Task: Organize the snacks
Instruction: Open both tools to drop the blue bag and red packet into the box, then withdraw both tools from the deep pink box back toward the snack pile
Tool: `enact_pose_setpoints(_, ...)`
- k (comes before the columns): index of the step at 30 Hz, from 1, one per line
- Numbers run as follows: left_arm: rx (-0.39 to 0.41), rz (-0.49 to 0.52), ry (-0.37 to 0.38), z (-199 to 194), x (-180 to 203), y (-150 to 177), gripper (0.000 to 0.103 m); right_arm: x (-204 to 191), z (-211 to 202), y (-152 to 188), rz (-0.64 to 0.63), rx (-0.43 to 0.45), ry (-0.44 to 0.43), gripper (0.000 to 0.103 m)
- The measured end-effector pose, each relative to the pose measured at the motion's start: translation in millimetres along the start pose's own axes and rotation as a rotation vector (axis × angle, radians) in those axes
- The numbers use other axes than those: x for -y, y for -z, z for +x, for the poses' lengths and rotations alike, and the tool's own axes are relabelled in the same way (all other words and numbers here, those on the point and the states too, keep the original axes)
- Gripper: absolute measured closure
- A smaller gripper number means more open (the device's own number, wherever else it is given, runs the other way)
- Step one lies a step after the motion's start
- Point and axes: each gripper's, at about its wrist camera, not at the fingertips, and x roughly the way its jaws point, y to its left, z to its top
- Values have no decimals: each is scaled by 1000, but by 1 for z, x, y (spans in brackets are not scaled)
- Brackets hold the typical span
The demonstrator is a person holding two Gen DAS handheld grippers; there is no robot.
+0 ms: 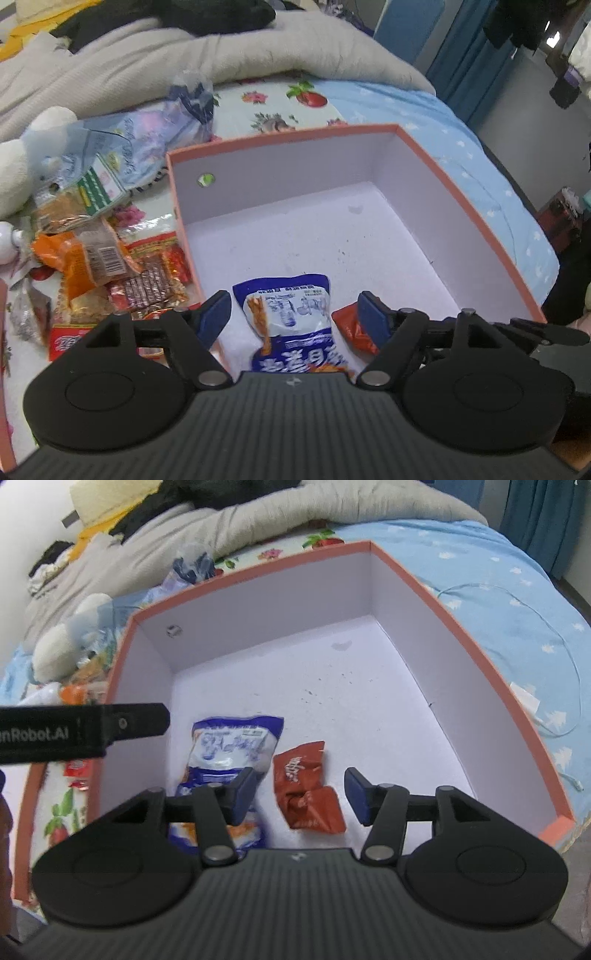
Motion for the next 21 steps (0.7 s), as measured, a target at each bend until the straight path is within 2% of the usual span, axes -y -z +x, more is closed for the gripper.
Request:
enact_pose_setpoints(11,115,-25,-21,-91,-5,35,24,-25,-67,34,9,95,-48,48)
enact_pose_setpoints(21,209,-51,-22,-172,-14,90,24,-53,-131,64,-31,207,-83,47)
